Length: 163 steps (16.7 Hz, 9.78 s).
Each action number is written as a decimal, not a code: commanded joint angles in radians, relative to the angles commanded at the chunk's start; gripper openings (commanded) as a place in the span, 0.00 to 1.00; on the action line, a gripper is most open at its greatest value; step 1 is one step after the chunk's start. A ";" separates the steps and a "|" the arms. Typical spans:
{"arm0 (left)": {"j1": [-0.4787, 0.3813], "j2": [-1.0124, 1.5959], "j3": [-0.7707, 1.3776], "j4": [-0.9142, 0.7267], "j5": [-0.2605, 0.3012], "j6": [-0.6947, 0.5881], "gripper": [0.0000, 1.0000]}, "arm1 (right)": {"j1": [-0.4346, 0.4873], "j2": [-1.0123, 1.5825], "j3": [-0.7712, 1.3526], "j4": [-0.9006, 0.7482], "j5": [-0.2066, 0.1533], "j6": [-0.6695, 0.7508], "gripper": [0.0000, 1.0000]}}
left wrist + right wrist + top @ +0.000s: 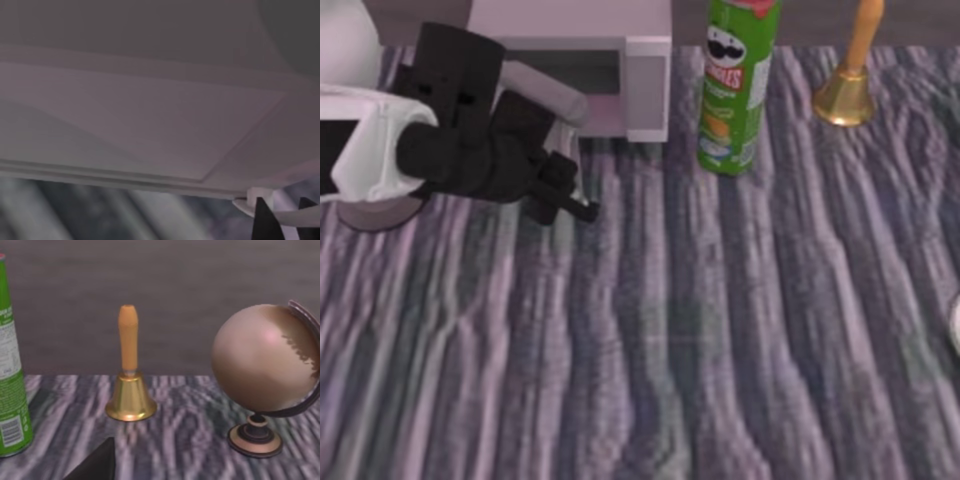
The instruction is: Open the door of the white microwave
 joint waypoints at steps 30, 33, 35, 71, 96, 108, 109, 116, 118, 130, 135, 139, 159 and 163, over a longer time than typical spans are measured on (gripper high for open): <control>0.036 -0.016 -0.015 -0.022 0.063 0.082 0.00 | 0.000 0.000 0.000 0.000 0.000 0.000 1.00; 0.036 -0.016 -0.016 -0.022 0.063 0.082 0.00 | 0.000 0.000 0.000 0.000 0.000 0.000 1.00; 0.036 -0.016 -0.016 -0.022 0.063 0.082 0.00 | 0.000 0.000 0.000 0.000 0.000 0.000 1.00; 0.074 -0.026 -0.023 -0.053 0.127 0.171 0.00 | 0.000 0.000 0.000 0.000 0.000 0.000 1.00; 0.099 -0.030 -0.022 -0.079 0.170 0.234 0.00 | 0.000 0.000 0.000 0.000 0.000 0.000 1.00; 0.110 -0.030 -0.023 -0.090 0.182 0.255 0.00 | 0.000 0.000 0.000 0.000 0.000 0.000 1.00; 0.110 -0.030 -0.023 -0.090 0.182 0.255 0.00 | 0.000 0.000 0.000 0.000 0.000 0.000 1.00; 0.110 -0.030 -0.023 -0.090 0.182 0.255 0.00 | 0.000 0.000 0.000 0.000 0.000 0.000 1.00; 0.110 -0.030 -0.023 -0.090 0.182 0.255 0.00 | 0.000 0.000 0.000 0.000 0.000 0.000 1.00; 0.130 -0.030 -0.017 -0.117 0.219 0.312 0.00 | 0.000 0.000 0.000 0.000 0.000 0.000 1.00; 0.147 -0.029 -0.014 -0.137 0.238 0.348 0.00 | 0.000 0.000 0.000 0.000 0.000 0.000 1.00; 0.147 -0.029 -0.014 -0.137 0.238 0.348 0.00 | 0.000 0.000 0.000 0.000 0.000 0.000 1.00; 0.142 -0.030 -0.019 -0.138 0.243 0.345 0.00 | 0.000 0.000 0.000 0.000 0.000 0.000 1.00; 0.158 -0.024 -0.011 -0.160 0.260 0.386 0.00 | 0.000 0.000 0.000 0.000 0.000 0.000 1.00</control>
